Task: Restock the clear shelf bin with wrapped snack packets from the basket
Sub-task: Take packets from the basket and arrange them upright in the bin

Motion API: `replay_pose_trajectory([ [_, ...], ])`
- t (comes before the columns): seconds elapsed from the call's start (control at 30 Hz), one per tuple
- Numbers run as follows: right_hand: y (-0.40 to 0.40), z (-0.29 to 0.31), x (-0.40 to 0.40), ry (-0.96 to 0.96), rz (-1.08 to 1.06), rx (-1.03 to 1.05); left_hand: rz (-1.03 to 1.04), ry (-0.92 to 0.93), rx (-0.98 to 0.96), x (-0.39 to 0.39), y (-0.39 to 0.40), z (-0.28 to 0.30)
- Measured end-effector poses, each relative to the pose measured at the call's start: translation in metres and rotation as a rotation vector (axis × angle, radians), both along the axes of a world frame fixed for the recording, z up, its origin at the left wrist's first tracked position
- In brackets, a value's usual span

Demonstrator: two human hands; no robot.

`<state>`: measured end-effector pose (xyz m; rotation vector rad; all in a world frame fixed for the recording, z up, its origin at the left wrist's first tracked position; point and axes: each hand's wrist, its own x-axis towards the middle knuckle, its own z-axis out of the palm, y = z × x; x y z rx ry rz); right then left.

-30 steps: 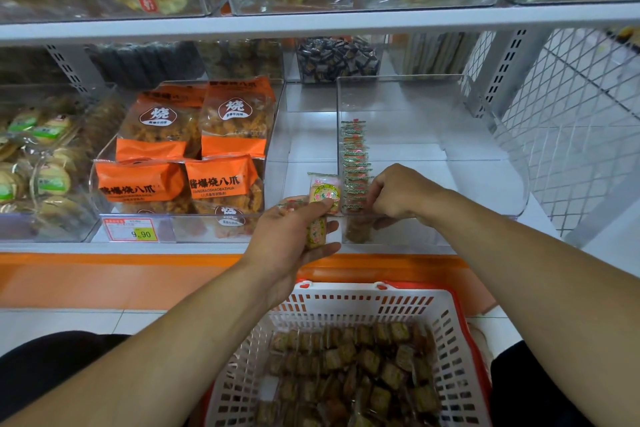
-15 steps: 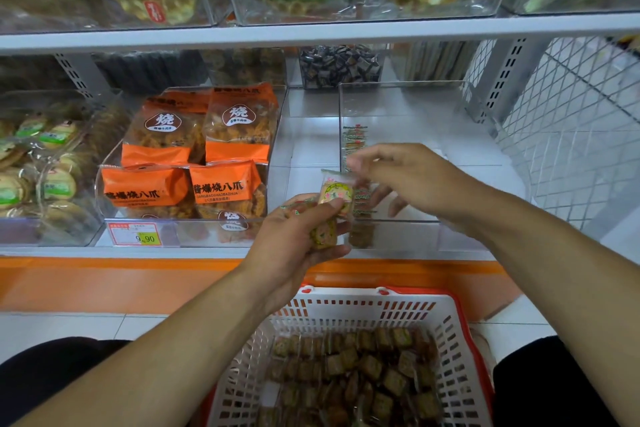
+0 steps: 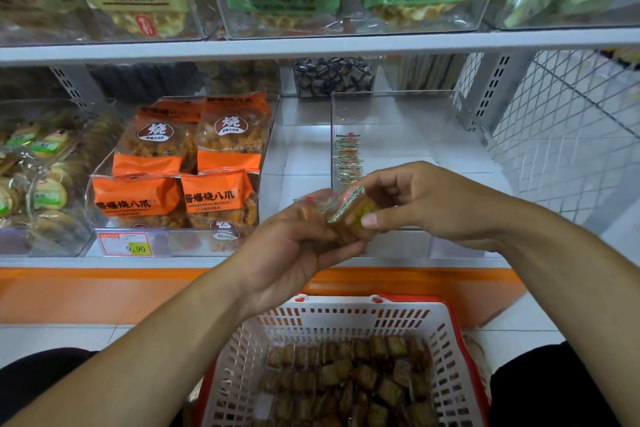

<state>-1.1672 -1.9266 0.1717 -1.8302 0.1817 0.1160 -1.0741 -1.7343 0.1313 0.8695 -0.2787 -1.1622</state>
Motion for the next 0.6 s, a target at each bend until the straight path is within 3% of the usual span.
replay_pose_trajectory([
  [0.17, 0.001, -0.006, 0.002, 0.042, -0.131, 0.034, 0.095, -0.167, 0.097, -0.002, 0.005, -0.001],
  [0.3, 0.003, -0.008, 0.001, 0.123, -0.024, 0.070, 0.118, -0.280, 0.157, -0.005, 0.007, -0.001],
  [0.5, 0.008, -0.011, 0.004, 0.186, -0.021, 0.309, 0.091, -0.218, 0.153, -0.005, 0.006, 0.001],
  [0.6, 0.008, -0.012, 0.006, 0.133, -0.111, 0.270, 0.087, -0.120, 0.171, -0.003, 0.008, 0.005],
])
